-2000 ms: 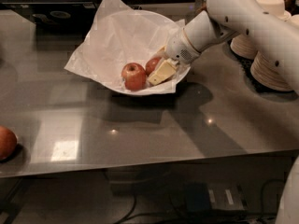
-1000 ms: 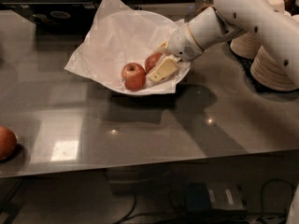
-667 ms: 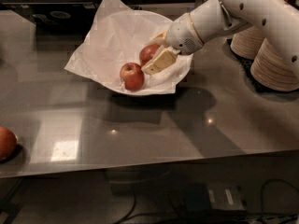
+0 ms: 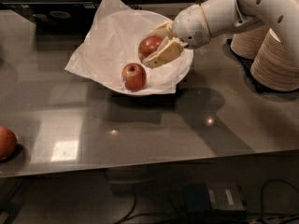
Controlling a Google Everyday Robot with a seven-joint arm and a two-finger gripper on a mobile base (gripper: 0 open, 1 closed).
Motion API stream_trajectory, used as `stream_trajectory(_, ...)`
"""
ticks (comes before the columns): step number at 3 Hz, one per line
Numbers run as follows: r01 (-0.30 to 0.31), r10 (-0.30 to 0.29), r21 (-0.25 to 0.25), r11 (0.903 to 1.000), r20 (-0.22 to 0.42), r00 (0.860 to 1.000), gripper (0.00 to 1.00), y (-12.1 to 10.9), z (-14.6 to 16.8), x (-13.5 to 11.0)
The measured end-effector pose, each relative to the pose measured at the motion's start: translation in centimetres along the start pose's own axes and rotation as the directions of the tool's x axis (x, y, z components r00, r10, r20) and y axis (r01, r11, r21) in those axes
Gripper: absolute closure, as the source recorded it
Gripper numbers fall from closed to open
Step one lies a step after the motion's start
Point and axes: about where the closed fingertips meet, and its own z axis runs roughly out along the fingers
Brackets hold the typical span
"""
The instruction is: Pick apple from white bowl
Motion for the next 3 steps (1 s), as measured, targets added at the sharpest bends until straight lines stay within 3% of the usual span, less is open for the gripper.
stream_trajectory(1,0.001,0.009,-0.056,0.9984,0.167,0.986,1.0,0.6,-1.6,-0.5)
stream_trajectory(2,0.0,0.024,-0.091,0.9959,0.259,0.966,1.0,0.9,-2.9,-1.0)
stream_trajectory(3,0.0,0.025,-0.093,0.9957,0.263,0.964,1.0,0.9,-2.9,-1.1)
